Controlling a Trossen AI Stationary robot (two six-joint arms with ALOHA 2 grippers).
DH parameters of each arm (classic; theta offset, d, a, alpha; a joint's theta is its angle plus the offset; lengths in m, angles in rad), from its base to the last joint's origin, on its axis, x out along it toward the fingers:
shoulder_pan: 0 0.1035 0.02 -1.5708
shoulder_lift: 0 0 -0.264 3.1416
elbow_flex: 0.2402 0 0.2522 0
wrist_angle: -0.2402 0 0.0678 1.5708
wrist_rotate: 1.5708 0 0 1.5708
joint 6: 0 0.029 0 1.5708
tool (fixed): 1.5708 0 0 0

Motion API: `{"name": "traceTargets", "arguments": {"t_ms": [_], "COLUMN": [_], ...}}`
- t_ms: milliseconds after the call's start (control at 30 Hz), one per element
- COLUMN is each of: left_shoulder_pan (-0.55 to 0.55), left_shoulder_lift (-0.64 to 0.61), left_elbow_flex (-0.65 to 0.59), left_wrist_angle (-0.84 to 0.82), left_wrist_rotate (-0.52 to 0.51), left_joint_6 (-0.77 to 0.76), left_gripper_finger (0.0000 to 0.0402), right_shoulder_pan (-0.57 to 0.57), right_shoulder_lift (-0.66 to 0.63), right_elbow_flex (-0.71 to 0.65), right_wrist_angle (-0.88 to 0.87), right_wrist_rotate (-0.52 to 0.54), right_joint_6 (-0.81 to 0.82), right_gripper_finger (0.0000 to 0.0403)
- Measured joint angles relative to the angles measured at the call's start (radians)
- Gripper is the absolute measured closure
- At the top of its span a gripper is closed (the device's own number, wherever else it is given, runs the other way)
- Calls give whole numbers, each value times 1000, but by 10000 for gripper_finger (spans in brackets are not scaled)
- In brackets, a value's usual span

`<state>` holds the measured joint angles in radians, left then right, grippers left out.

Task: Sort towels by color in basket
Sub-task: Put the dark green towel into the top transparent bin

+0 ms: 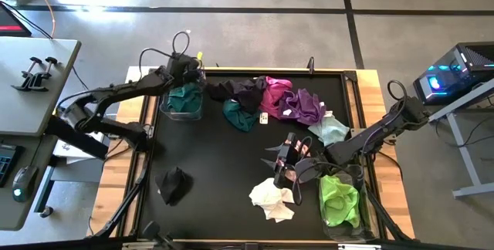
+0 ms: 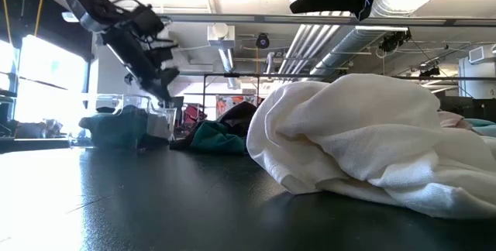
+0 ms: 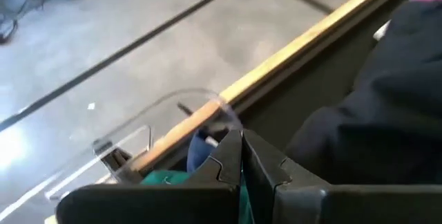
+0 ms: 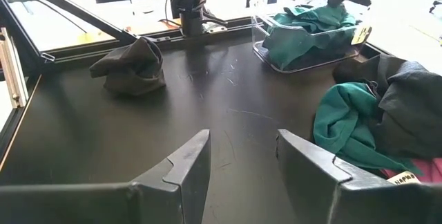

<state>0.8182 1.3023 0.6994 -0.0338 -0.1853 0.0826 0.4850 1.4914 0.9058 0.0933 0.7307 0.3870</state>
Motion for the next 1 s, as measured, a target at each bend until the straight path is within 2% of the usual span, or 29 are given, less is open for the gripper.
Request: {"name": "traceTargets", "arguments": {"t_ms": [200, 367, 533, 633, 833, 1000], "left_shoulder_pan": [-20, -27, -27, -27, -26, -7], "left_shoulder_lift": [-76, -79, -78, -79, -79, -56], "left_elbow_flex": [0, -1, -51, -82, -87, -87], "left_wrist_angle": [-32, -93, -47, 2, -33, -78], "left_wrist_rotate": [57, 101, 152, 152, 136, 42], "left_joint_6": [10, 15, -51, -73, -96, -106], "left_gripper_finger": [401, 401, 399, 380, 316, 307], "right_shoulder_pan": [0, 0, 0, 0, 0, 0], "right_shoulder_lift": [0, 0, 0, 0, 0, 0], "right_elbow_flex": [0, 0, 0, 0, 0, 0], "right_wrist_angle": [0, 0, 0, 0, 0, 0], "right_wrist_rotate": [0, 0, 0, 0, 0, 0], "right_joint_6": [1, 5, 5, 5, 5, 5], "right_gripper_finger": [242, 242, 242, 242, 242, 242]}}
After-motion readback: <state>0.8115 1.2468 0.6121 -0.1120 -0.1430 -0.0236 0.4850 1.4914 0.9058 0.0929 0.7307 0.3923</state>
